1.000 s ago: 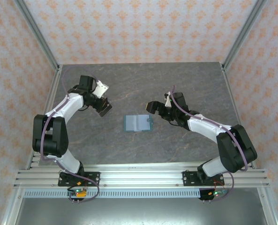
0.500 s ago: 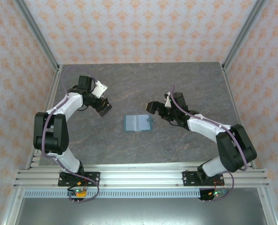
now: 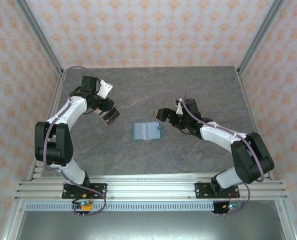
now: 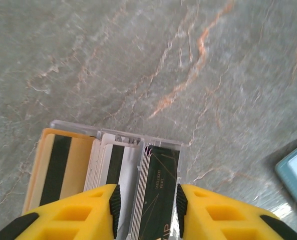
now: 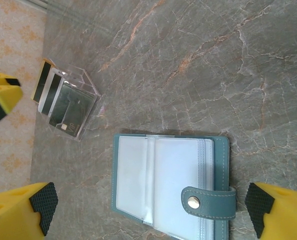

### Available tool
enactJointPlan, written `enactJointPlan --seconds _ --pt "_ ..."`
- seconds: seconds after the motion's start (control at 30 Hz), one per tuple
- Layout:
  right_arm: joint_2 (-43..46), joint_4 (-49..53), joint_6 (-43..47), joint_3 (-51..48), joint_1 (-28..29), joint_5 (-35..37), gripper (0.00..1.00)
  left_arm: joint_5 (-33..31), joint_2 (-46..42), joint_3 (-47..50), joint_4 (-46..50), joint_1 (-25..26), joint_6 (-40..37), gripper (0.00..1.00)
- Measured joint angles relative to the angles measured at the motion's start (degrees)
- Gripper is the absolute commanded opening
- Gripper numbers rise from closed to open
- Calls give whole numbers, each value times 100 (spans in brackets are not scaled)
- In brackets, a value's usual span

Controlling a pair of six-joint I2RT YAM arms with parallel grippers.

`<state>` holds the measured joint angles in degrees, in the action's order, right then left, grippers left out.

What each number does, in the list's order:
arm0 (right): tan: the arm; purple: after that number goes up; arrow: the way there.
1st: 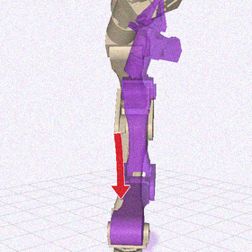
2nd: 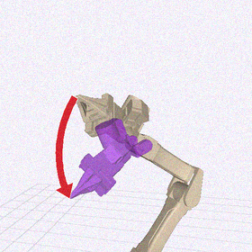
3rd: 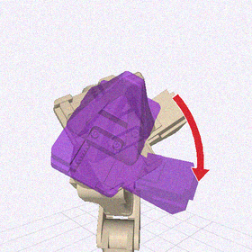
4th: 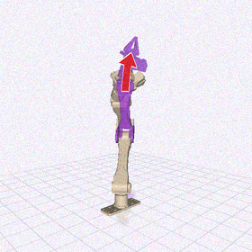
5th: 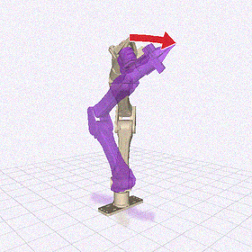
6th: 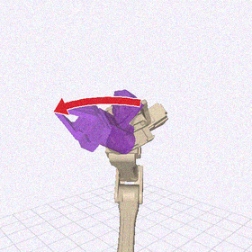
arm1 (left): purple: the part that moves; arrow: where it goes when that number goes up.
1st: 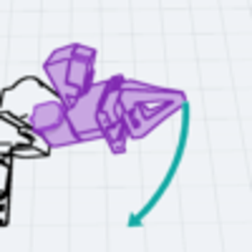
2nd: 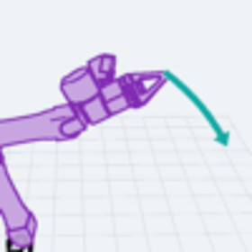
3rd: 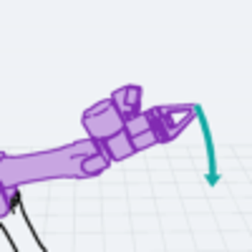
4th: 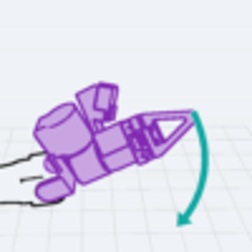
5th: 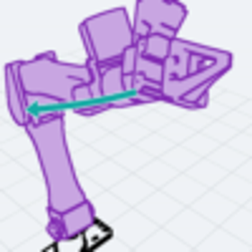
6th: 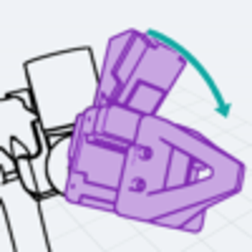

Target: Take the credit cards out of the card holder

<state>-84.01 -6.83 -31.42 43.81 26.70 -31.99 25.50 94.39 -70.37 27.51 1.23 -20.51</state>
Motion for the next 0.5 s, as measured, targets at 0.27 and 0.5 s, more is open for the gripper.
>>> enactJointPlan --seconds 0.27,0.5 --pt "0 632 238 256 503 529 90 -170 -570 0 -63 243 1941 38" --pt "0 1235 437 472 866 874 67 -763 -1150 378 129 1189 3305 43"
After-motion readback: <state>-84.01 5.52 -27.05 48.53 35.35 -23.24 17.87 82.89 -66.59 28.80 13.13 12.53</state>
